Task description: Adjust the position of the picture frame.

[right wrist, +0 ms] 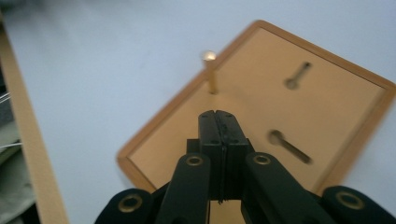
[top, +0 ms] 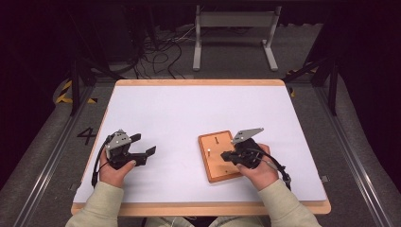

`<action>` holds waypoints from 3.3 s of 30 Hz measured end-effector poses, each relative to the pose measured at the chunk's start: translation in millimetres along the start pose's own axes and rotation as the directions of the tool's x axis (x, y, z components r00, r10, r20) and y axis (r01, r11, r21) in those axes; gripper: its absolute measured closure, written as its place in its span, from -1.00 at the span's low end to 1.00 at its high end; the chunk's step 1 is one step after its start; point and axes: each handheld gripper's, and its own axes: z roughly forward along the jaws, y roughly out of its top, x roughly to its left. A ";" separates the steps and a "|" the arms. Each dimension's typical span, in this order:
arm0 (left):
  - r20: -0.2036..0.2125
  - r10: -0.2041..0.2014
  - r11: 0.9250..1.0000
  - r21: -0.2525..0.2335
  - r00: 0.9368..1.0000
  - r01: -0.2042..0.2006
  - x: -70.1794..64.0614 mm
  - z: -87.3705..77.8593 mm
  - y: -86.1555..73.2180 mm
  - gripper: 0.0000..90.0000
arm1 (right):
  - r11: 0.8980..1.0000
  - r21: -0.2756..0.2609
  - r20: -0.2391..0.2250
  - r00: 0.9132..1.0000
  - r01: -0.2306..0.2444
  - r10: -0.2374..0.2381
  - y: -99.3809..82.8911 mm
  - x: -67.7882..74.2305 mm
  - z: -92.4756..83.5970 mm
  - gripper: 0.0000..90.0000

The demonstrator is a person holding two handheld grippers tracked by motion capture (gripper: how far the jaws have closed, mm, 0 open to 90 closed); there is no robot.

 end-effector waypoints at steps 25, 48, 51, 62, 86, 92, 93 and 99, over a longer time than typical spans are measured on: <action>0.005 -0.001 1.000 -0.005 1.000 0.001 1.3 1.4 1.0 -0.57 | 0.982 0.142 -0.104 0.989 0.121 -0.107 3.4 56.5 49.1 1.00; 0.044 0.003 1.000 -0.006 0.999 -0.002 -1.5 16.9 9.2 -0.56 | 0.982 0.179 0.108 0.993 -0.054 0.035 -27.2 -3.5 11.7 1.00; 0.047 -0.002 1.000 -0.002 0.999 0.002 -1.8 17.2 9.0 -0.56 | 0.984 0.173 0.104 0.994 -0.051 0.033 -27.6 -5.6 9.3 1.00; 0.038 0.003 1.000 -0.001 0.999 -0.003 -2.2 17.2 8.4 -0.56 | 0.997 0.019 0.103 0.992 -0.080 0.077 2.7 -30.4 -27.4 1.00; 0.014 0.016 1.000 0.017 1.000 -0.016 -5.2 2.4 -4.7 -0.56 | 0.982 0.072 0.223 0.963 -0.173 0.153 63.9 -109.5 30.1 1.00; 0.012 0.008 1.000 0.016 1.000 -0.008 -5.0 1.5 -5.7 -0.56 | 0.970 0.105 0.259 0.947 -0.221 0.188 66.3 -127.2 45.3 1.00; 0.013 0.008 1.000 0.017 1.000 -0.008 -4.9 1.8 -5.8 -0.56 | 0.967 0.112 0.265 0.945 -0.229 0.193 66.7 -130.4 47.7 1.00; 0.019 0.005 1.000 0.028 1.000 -0.005 -5.5 3.1 -6.0 -0.56 | 0.959 0.127 0.267 0.940 -0.253 0.213 65.8 -136.7 56.7 1.00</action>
